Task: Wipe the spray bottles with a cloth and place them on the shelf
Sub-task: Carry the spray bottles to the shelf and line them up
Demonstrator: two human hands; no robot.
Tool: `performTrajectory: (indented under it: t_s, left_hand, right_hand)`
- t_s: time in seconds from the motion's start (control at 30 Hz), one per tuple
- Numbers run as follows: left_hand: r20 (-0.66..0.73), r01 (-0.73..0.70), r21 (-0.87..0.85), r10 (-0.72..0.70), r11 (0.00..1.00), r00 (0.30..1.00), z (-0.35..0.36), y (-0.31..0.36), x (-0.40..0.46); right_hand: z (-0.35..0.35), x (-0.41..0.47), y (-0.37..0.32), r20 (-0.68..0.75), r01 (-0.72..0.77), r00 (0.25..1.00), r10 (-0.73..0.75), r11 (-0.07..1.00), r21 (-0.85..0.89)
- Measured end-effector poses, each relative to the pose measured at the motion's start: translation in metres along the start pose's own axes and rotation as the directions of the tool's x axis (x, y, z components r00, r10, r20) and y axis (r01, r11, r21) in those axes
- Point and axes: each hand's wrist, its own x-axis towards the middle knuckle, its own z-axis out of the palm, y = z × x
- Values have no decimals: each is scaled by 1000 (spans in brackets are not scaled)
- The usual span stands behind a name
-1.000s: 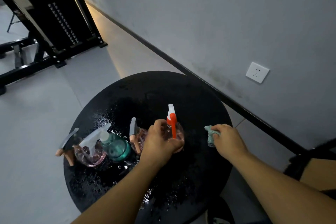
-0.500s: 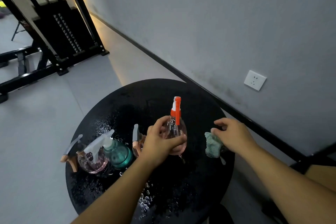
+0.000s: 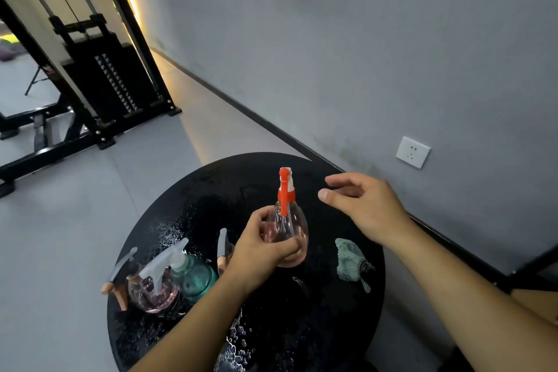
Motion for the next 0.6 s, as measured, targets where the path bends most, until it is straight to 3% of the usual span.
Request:
performTrajectory:
  t_s: [0.6]
  left_hand:
    - [61, -34, 97, 28, 995, 998, 19, 12, -12]
  right_hand:
    - [16, -6, -10, 145, 59, 987, -76, 991, 120]
